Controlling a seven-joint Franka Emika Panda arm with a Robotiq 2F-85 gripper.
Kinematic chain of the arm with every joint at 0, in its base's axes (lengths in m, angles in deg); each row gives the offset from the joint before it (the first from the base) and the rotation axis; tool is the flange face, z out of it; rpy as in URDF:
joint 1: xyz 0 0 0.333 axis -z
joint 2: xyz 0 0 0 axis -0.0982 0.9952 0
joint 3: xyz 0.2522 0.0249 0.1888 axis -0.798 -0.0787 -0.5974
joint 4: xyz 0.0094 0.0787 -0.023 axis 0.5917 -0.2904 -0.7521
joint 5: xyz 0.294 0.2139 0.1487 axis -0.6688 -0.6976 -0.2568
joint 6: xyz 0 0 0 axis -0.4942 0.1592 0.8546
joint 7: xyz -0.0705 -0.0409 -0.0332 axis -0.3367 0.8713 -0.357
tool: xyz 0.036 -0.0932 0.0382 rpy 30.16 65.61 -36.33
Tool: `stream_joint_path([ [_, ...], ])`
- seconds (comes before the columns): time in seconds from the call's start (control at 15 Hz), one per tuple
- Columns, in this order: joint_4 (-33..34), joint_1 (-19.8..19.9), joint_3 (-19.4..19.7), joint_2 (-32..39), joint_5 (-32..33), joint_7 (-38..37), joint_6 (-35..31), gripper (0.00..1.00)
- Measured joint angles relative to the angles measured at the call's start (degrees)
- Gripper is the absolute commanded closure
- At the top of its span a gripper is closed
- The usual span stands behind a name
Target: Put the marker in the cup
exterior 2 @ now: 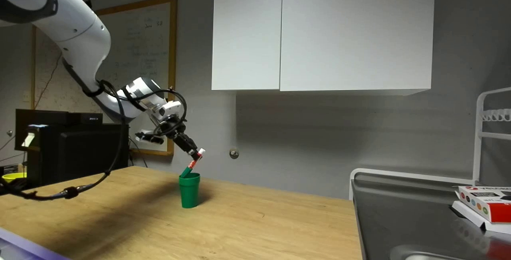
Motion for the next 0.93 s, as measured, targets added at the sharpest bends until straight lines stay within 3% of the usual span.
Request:
stream_joint_path([
  [0.4, 1.7, -0.5, 0.0, 1.5, 0.0, -0.8, 2.8, 0.03],
  [0.67, 1.9, -1.0, 0.0, 1.9, -0.4, -0.1, 3.7, 0.00],
  [0.93, 1.7, -1.8, -0.3, 0.4, -5.8, 9.9, -0.2, 0.00],
])
